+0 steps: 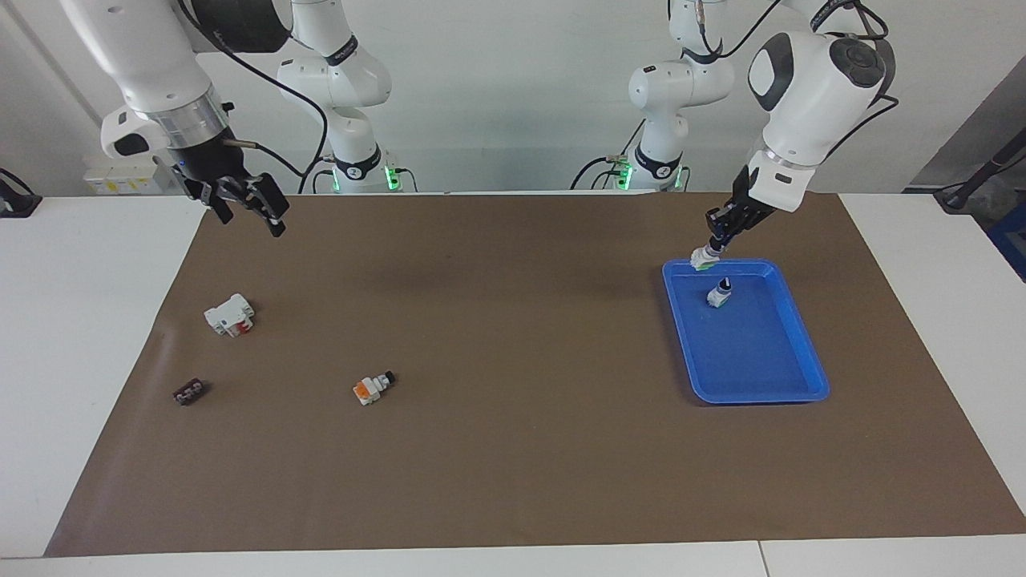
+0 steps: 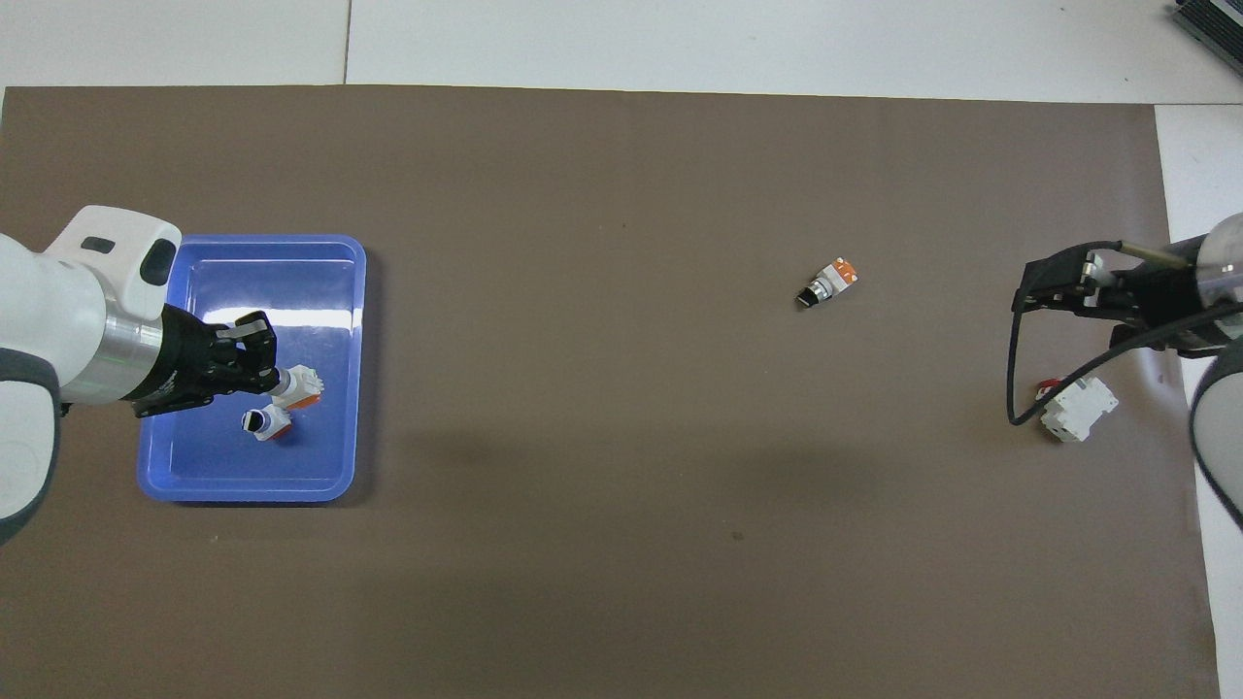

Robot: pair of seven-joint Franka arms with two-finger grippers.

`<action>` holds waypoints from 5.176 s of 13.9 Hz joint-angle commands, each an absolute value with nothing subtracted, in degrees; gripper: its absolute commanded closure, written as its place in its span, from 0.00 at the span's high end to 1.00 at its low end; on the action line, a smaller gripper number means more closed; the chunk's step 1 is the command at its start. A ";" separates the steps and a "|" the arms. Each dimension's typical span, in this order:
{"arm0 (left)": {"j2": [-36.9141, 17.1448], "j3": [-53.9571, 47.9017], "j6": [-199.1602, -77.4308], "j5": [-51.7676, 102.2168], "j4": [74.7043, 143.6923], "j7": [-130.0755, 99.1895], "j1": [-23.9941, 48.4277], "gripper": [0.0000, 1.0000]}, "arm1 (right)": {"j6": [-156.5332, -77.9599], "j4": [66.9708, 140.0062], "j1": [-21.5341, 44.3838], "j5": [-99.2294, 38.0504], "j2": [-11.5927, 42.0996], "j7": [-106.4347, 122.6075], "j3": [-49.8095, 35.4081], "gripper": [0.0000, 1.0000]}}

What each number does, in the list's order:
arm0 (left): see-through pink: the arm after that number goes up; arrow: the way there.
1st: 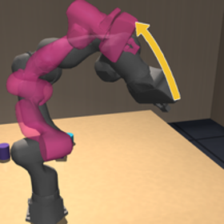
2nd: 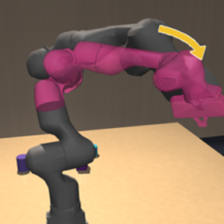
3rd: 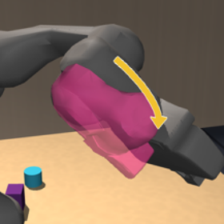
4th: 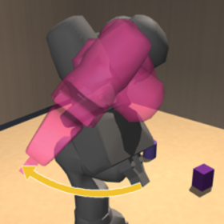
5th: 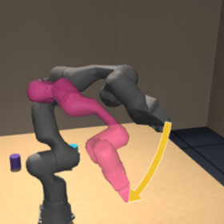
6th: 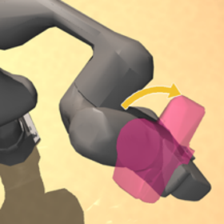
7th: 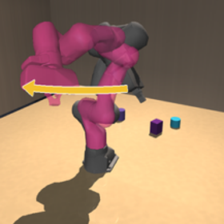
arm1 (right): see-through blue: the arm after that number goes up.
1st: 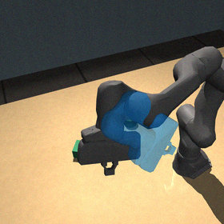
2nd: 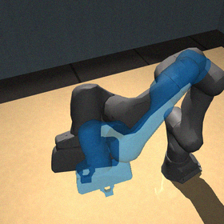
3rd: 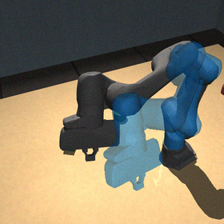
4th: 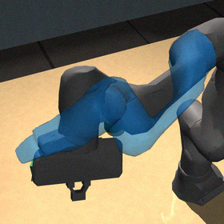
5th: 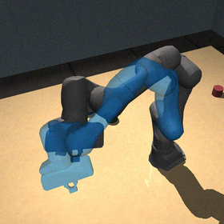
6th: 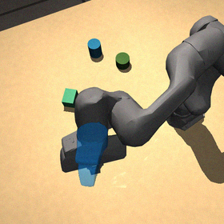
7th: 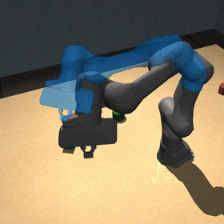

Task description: Turn and place switch with both arms

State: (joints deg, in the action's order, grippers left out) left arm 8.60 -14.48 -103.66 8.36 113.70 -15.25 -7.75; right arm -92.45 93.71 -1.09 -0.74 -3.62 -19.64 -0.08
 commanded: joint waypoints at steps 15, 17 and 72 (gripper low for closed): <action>11.25 -14.77 -123.81 4.92 133.84 5.54 -8.61 0.00 | -87.10 93.25 2.72 0.97 -3.43 -10.45 4.40 1.00; 10.46 -14.77 -126.64 4.92 135.35 5.54 -8.61 0.00 | -87.01 92.99 2.81 1.40 -3.34 -10.63 3.61 1.00; -2.02 -15.21 -95.21 -2.82 98.11 -0.09 0.27 0.37 | -86.13 92.20 3.52 1.93 -3.52 -10.81 2.90 1.00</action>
State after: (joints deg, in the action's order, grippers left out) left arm -0.08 -15.81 -101.60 -1.57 105.22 1.13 0.28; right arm -87.09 92.27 3.61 1.52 -3.10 -10.71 3.16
